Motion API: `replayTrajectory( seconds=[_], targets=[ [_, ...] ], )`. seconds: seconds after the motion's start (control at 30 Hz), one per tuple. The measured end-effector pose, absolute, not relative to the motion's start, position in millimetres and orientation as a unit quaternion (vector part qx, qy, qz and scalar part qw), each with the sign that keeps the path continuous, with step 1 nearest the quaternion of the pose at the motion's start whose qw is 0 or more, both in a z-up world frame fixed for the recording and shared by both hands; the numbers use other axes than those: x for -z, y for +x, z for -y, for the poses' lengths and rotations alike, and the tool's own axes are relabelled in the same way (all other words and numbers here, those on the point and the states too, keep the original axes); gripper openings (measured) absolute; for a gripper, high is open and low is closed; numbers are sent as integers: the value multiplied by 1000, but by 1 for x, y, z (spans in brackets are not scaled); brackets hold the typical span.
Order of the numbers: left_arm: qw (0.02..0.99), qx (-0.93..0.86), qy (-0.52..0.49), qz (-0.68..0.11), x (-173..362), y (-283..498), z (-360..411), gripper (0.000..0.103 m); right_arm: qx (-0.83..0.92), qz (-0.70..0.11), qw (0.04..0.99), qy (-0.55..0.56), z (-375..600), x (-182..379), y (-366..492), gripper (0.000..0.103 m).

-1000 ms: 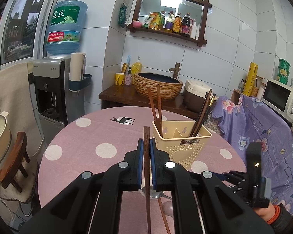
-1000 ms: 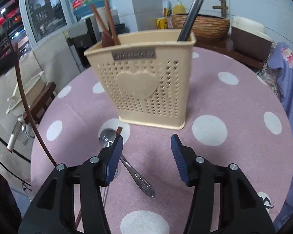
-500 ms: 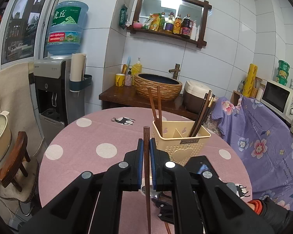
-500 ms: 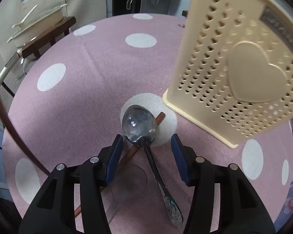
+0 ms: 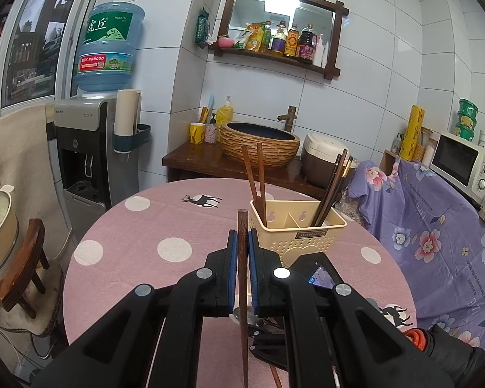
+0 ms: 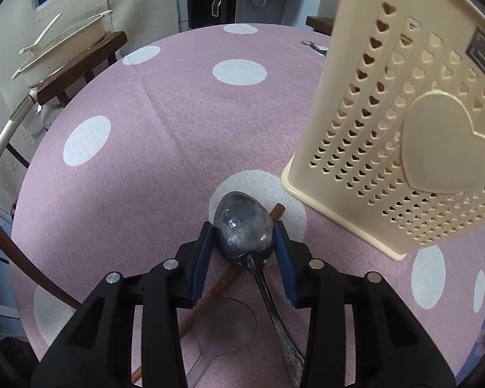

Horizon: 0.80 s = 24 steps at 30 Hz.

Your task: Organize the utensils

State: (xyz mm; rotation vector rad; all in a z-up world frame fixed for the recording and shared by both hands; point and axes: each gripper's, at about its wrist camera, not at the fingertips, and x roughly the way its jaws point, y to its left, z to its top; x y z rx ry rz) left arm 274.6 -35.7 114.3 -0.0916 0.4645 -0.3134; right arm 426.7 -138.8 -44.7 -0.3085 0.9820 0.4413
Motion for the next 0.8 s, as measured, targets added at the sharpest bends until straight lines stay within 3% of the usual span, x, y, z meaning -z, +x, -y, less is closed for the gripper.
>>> replayTrajectory(
  seconds=[0.33,0.37,0.4,0.47,0.57,0.67,0.73,0.77,0.8],
  targets=[
    [960,155,-49,-229,-115,275,37,8,-228,-385,894,-16,187,-22,387,38],
    [960,155,-50,-229,-114,274,38,8,-229,-378,897,-4,193,-29,382,35],
    [960,155,-50,-229,-115,274,39,8,-227,-367,902,8,201,-38,375,26],
    [960,156,-51,-228,-115,273,40,8,-225,-355,907,27,214,-50,365,25],
    [960,155,-50,-227,-115,272,41,8,-209,-340,916,32,227,-56,356,14],
    [960,155,-51,-228,-115,271,41,8,-205,-352,913,24,228,-51,358,14],
    [960,156,-50,-228,-115,272,40,8,-197,-356,914,2,225,-45,360,23],
    [960,155,-50,-227,-115,271,41,8,-197,-360,912,-3,223,-40,362,38],
    [960,155,-50,-227,-115,271,40,8,-204,-369,907,-4,219,-35,366,47]
  ],
)
